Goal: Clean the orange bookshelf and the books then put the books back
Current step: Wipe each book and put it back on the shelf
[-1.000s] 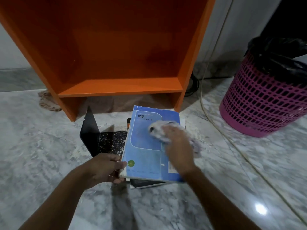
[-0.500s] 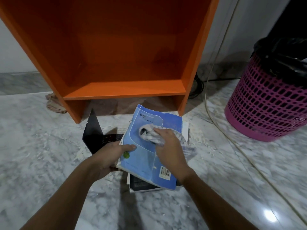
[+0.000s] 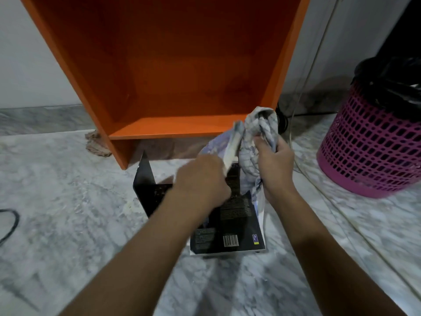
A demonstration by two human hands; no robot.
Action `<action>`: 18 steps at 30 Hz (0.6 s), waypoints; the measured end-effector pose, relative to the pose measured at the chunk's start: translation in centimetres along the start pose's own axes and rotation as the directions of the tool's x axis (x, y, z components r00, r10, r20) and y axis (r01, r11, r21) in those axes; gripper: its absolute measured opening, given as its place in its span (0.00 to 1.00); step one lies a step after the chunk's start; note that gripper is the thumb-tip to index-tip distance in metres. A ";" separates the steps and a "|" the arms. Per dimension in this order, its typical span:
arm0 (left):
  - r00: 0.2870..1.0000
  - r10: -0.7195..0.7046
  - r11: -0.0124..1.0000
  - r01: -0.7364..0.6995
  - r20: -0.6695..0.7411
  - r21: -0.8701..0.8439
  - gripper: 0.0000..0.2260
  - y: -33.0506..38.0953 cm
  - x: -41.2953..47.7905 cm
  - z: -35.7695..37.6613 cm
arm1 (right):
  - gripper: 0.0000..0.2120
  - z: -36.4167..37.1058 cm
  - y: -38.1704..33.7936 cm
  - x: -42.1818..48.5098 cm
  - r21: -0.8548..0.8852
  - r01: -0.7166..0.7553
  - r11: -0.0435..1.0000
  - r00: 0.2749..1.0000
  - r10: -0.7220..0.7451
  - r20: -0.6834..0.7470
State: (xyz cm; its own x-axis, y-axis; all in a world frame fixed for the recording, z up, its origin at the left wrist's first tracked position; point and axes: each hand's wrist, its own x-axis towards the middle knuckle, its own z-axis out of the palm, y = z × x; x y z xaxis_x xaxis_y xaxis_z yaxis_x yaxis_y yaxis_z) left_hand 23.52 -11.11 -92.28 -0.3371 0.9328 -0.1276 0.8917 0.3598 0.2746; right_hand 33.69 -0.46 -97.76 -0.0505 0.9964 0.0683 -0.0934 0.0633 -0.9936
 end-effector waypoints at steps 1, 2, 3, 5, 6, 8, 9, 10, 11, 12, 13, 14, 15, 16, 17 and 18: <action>0.999 0.020 0.999 -0.022 0.037 0.032 0.18 0.7 -0.3 1.7 | 0.08 -0.2 0.0 0.0 -0.014 -0.002 1.000 1.000 0.003 0.011; 0.996 0.041 0.997 -0.045 0.074 0.065 0.17 1.3 -0.6 3.3 | 0.08 -0.4 0.3 0.1 -0.047 -0.002 0.999 1.000 0.003 0.026; 0.992 0.061 0.993 -0.071 0.108 0.098 0.16 1.8 -0.8 4.8 | 0.08 -0.7 0.7 0.0 -0.077 -0.004 0.997 0.999 0.007 0.041; 0.980 0.088 0.984 -0.114 0.179 0.140 0.15 2.6 -1.1 7.3 | 0.08 -1.5 1.7 -0.1 -0.122 -0.021 0.992 0.998 0.028 0.060; 0.973 0.099 0.981 -0.130 0.206 0.146 0.15 2.9 -1.2 8.4 | 0.09 -2.0 2.3 -0.2 -0.139 -0.025 0.990 0.998 0.034 0.059; 0.965 0.102 0.985 -0.131 0.242 0.108 0.14 3.0 -1.2 10.1 | 0.08 -3.0 3.0 -0.4 -0.185 -0.023 0.983 0.998 0.032 0.046; 0.965 0.100 0.991 -0.117 0.243 0.057 0.11 2.8 -1.1 10.5 | 0.08 -3.5 3.0 -0.6 -0.207 -0.009 0.978 0.999 0.017 0.039; 0.966 0.097 0.995 -0.097 0.241 -0.011 0.08 2.5 -0.9 10.8 | 0.07 -4.0 3.0 -0.6 -0.225 0.012 0.974 0.999 -0.004 0.037; 0.967 0.081 0.993 -0.059 0.243 -0.098 0.08 2.1 -0.7 11.0 | 0.07 -4.3 2.7 -0.7 -0.235 0.034 0.971 0.999 -0.025 0.043; 0.968 0.061 0.978 -0.010 0.242 -0.208 0.12 1.4 -0.3 11.3 | 0.07 -4.6 2.3 -0.8 -0.244 0.064 0.968 0.997 -0.053 0.053; 0.975 0.025 0.946 0.049 0.222 -0.320 0.14 0.6 -0.1 11.2 | 0.07 -4.8 1.7 -1.0 -0.242 0.099 0.965 0.994 -0.085 0.067; 0.986 -0.019 0.905 0.088 0.167 -0.416 0.15 -0.6 0.3 11.2 | 0.08 -4.9 1.2 -1.3 -0.237 0.135 0.962 0.990 -0.118 0.083; 0.994 -0.076 0.871 0.104 0.077 -0.480 0.14 -2.0 0.8 11.1 | 0.07 -5.0 0.7 -1.6 -0.231 0.171 0.958 0.983 -0.150 0.105; 0.989 -0.144 0.857 0.107 -0.036 -0.505 0.12 -3.6 1.1 11.0 | 0.06 -4.9 0.4 -2.0 -0.227 0.206 0.952 0.974 -0.178 0.137; 0.968 -0.217 0.860 0.129 -0.125 -0.493 0.10 -5.4 1.4 11.1 | 0.05 -4.8 0.3 -2.5 -0.225 0.224 0.948 0.967 -0.186 0.177; 0.941 -0.286 0.872 0.178 -0.179 -0.456 0.09 -7.0 1.6 11.0 | 0.04 -4.5 0.4 -3.1 -0.214 0.226 0.950 0.958 -0.177 0.226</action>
State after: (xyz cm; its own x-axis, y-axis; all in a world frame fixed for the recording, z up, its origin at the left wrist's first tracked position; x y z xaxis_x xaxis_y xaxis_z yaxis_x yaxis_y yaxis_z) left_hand 20.05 -12.43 -104.89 -0.6264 0.7790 -0.0277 0.5797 0.4894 0.6515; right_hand 38.27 -3.24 -98.81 -0.2561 0.9306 0.2614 0.1128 0.2973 -0.9481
